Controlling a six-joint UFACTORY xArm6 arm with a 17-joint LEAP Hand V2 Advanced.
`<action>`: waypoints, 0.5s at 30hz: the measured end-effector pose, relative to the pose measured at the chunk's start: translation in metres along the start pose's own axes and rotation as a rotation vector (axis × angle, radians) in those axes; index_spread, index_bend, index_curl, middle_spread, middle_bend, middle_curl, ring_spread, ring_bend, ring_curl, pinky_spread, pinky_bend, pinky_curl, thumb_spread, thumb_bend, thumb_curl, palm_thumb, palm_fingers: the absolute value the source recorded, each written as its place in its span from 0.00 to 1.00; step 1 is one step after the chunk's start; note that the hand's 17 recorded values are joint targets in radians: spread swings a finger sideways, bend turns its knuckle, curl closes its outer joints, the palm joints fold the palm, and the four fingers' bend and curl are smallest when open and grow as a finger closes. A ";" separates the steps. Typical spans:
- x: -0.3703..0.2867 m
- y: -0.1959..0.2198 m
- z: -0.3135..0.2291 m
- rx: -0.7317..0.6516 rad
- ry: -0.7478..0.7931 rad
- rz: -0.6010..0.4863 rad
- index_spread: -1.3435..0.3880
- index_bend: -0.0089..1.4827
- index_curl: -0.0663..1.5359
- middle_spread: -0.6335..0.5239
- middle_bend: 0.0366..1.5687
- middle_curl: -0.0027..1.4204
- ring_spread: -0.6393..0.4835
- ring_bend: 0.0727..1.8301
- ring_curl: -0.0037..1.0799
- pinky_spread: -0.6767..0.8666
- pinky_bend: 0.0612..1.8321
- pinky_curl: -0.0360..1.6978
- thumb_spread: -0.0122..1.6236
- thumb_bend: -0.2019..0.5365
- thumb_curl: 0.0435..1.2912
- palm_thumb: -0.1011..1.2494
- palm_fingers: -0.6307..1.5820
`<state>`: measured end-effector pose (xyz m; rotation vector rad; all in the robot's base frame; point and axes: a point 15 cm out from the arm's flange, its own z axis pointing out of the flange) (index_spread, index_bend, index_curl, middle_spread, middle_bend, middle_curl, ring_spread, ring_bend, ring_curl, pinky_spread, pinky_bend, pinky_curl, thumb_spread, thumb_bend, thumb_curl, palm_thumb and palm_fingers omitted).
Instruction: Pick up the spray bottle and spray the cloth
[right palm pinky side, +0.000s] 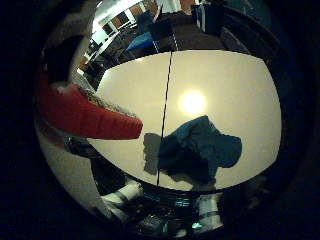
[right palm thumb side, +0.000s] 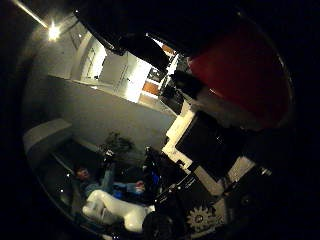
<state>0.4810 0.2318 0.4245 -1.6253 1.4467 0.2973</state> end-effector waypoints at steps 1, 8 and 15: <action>0.001 0.001 0.004 0.011 -0.004 0.005 0.65 0.80 0.59 0.42 0.87 0.61 0.34 0.70 0.85 0.31 0.58 0.74 0.64 0.25 0.48 0.86 0.78; 0.031 -0.002 0.029 0.095 0.034 0.044 0.65 0.80 0.59 0.42 0.87 0.61 0.34 0.70 0.85 0.31 0.58 0.74 0.63 0.25 0.48 0.86 0.78; 0.067 -0.005 0.049 0.133 0.066 0.085 0.65 0.79 0.59 0.42 0.87 0.60 0.34 0.70 0.85 0.31 0.58 0.74 0.63 0.25 0.49 0.86 0.78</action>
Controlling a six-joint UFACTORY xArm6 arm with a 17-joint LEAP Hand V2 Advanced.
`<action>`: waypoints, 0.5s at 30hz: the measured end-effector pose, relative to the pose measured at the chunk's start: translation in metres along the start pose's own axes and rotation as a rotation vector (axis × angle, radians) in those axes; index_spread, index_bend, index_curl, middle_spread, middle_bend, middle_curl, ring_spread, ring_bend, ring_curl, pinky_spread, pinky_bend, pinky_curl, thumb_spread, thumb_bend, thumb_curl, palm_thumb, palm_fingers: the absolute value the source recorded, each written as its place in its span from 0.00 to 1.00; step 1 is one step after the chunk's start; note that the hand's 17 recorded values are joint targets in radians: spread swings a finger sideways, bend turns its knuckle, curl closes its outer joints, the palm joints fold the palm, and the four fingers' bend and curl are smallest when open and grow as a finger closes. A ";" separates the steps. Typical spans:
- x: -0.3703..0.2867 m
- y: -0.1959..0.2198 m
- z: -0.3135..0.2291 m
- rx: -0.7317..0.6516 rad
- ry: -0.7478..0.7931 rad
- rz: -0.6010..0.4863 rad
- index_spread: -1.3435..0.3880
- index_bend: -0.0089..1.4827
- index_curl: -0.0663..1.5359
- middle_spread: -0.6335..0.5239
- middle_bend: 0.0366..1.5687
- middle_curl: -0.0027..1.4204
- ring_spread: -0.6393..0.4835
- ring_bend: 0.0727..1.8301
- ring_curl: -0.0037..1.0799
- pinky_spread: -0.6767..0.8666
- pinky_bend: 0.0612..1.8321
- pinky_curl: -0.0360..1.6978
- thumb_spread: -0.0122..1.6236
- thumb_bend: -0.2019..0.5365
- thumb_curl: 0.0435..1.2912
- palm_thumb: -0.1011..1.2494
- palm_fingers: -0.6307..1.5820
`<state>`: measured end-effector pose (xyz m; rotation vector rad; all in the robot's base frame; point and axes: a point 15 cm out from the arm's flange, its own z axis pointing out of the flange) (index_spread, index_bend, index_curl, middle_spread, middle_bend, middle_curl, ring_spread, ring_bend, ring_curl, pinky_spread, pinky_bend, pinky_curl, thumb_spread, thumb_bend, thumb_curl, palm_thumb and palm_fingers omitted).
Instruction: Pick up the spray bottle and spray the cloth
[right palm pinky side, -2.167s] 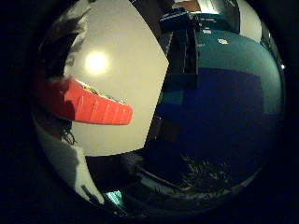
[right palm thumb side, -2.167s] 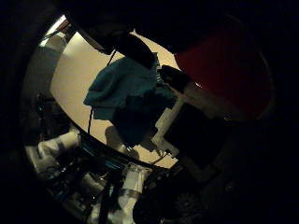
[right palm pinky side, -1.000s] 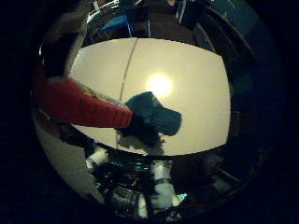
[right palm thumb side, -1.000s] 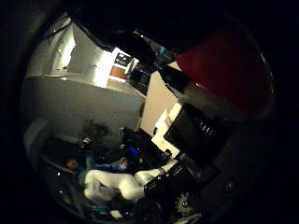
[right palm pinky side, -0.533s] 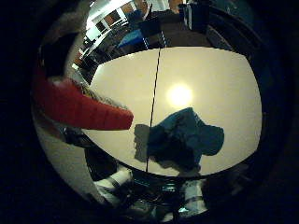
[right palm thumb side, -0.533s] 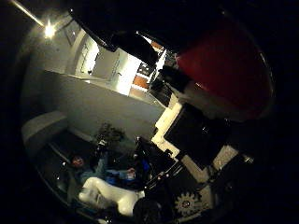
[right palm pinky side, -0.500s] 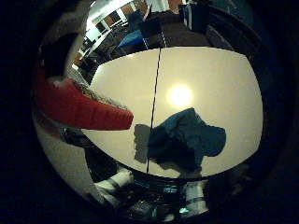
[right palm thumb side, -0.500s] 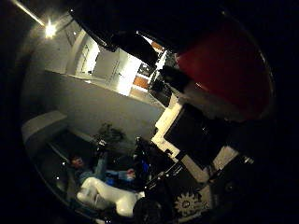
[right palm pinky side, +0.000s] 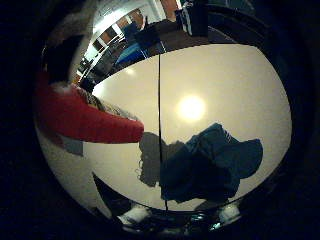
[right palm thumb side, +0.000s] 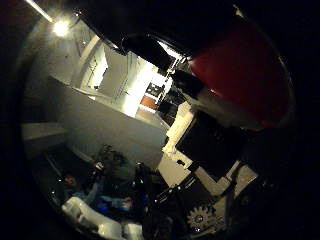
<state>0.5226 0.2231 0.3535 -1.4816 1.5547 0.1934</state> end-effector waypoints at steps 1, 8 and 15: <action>0.004 0.002 0.004 -0.001 -0.002 0.009 0.65 0.79 0.59 0.42 0.87 0.60 0.34 0.70 0.85 0.31 0.58 0.74 0.63 0.25 0.49 0.86 0.78; 0.028 0.009 0.026 -0.001 -0.016 0.056 0.65 0.79 0.59 0.43 0.87 0.60 0.34 0.70 0.85 0.31 0.58 0.74 0.64 0.25 0.49 0.85 0.78; 0.043 0.014 0.036 -0.008 0.004 0.058 0.65 0.79 0.59 0.43 0.87 0.60 0.34 0.70 0.85 0.31 0.58 0.74 0.64 0.25 0.49 0.85 0.78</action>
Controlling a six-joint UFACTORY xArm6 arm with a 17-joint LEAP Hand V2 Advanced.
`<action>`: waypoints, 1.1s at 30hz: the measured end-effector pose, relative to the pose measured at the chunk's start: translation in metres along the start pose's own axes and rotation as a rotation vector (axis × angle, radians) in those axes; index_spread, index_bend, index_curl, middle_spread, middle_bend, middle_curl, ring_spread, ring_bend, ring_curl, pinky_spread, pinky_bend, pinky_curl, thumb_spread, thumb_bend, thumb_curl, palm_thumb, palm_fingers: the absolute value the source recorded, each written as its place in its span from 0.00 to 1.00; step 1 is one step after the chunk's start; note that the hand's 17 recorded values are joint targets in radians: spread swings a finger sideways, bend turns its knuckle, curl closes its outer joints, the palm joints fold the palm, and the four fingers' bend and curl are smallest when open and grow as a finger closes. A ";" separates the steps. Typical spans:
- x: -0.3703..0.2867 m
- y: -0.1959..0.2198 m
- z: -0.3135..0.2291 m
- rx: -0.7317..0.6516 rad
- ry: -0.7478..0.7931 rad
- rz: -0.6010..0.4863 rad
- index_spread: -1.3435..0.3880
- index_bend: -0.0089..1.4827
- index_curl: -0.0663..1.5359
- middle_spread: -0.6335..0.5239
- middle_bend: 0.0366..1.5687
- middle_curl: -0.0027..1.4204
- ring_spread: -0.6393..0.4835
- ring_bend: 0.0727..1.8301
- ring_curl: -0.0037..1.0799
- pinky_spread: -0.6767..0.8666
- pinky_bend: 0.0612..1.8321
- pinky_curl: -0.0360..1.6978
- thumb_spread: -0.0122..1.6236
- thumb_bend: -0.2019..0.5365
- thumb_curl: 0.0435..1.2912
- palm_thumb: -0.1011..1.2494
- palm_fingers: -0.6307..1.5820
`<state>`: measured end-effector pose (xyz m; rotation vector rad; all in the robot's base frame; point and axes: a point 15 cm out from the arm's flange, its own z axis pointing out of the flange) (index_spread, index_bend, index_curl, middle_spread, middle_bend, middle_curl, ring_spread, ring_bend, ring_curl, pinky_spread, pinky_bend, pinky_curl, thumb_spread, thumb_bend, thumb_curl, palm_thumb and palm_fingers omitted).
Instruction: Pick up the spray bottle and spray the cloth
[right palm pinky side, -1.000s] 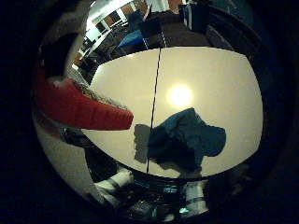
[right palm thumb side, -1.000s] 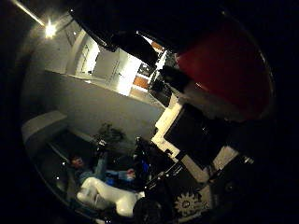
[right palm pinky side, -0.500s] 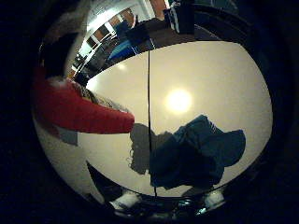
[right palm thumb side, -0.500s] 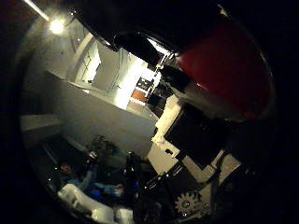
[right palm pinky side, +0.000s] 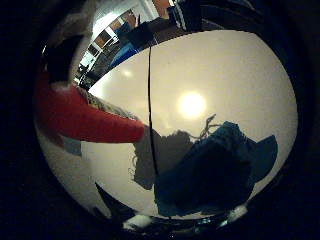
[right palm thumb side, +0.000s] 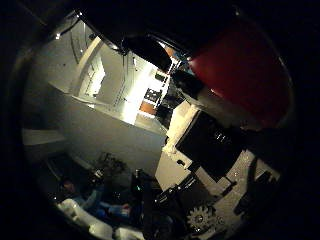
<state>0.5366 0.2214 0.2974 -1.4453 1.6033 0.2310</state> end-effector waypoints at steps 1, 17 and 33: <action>0.001 0.001 0.001 -0.003 0.001 -0.001 0.65 0.79 0.59 0.43 0.87 0.60 0.34 0.70 0.85 0.30 0.58 0.74 0.64 0.25 0.49 0.85 0.78; 0.003 0.032 0.030 -0.076 0.006 -0.048 0.65 0.78 0.60 0.43 0.87 0.59 0.34 0.69 0.85 0.30 0.58 0.73 0.65 0.25 0.48 0.82 0.78; 0.030 0.081 0.037 -0.193 -0.002 -0.118 0.56 0.30 0.54 0.35 0.61 0.51 0.32 0.63 0.62 0.20 0.52 0.56 0.56 0.23 0.43 0.67 0.55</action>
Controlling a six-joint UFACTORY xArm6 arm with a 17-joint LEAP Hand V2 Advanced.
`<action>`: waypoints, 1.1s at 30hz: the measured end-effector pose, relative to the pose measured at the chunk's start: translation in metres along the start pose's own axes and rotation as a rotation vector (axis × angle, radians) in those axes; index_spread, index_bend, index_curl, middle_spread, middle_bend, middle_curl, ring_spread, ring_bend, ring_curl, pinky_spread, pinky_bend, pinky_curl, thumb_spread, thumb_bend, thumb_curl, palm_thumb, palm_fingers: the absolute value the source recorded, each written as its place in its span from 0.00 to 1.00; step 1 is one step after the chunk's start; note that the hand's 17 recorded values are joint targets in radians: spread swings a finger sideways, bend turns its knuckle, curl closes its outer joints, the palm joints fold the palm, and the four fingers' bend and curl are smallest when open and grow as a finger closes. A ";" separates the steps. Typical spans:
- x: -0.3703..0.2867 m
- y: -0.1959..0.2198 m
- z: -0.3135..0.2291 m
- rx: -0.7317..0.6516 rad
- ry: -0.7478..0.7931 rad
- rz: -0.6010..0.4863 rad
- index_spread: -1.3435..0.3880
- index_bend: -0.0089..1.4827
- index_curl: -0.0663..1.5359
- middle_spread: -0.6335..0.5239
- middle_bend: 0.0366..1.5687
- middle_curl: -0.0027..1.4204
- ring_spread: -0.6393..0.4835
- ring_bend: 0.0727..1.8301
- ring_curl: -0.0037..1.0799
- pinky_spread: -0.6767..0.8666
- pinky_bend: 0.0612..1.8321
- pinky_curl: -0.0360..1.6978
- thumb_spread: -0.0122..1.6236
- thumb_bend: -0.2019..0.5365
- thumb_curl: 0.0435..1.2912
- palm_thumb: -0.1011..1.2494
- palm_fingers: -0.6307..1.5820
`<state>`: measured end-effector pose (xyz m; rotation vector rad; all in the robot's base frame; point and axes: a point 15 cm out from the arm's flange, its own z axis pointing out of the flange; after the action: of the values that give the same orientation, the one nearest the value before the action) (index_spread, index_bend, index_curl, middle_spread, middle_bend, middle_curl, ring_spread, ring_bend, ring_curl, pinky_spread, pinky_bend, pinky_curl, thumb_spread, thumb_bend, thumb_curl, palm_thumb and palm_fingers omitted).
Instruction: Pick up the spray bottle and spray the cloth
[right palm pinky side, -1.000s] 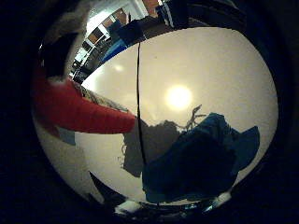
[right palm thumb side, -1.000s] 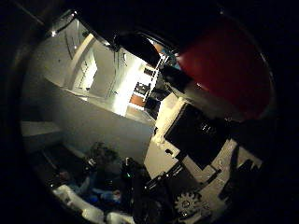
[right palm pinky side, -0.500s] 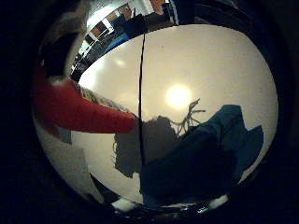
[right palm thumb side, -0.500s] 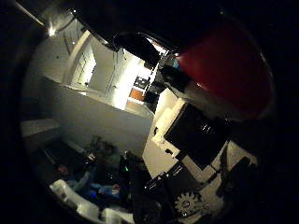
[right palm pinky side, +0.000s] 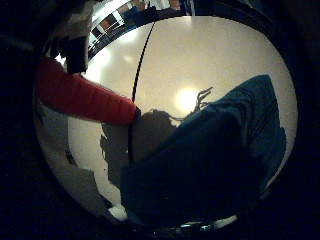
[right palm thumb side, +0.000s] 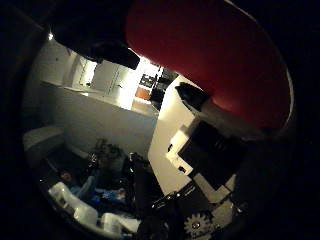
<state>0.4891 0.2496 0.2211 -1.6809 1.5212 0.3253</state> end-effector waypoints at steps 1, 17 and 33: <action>0.003 -0.002 -0.002 0.003 0.001 0.001 0.55 0.29 0.54 0.35 0.60 0.51 0.32 0.62 0.61 0.20 0.48 0.55 0.58 0.24 0.42 0.66 0.52; 0.013 -0.018 -0.036 0.013 -0.011 -0.029 0.59 0.22 0.42 0.46 0.34 0.38 0.48 0.43 0.46 0.56 0.26 0.44 0.64 0.24 0.32 0.59 0.36; 0.047 -0.044 -0.111 0.061 0.055 -0.075 0.62 0.13 0.35 0.50 0.23 0.32 0.52 0.32 0.37 0.65 0.19 0.32 0.64 0.24 0.30 0.57 0.42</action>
<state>0.5042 0.1348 0.2759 -1.7065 1.4889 0.1922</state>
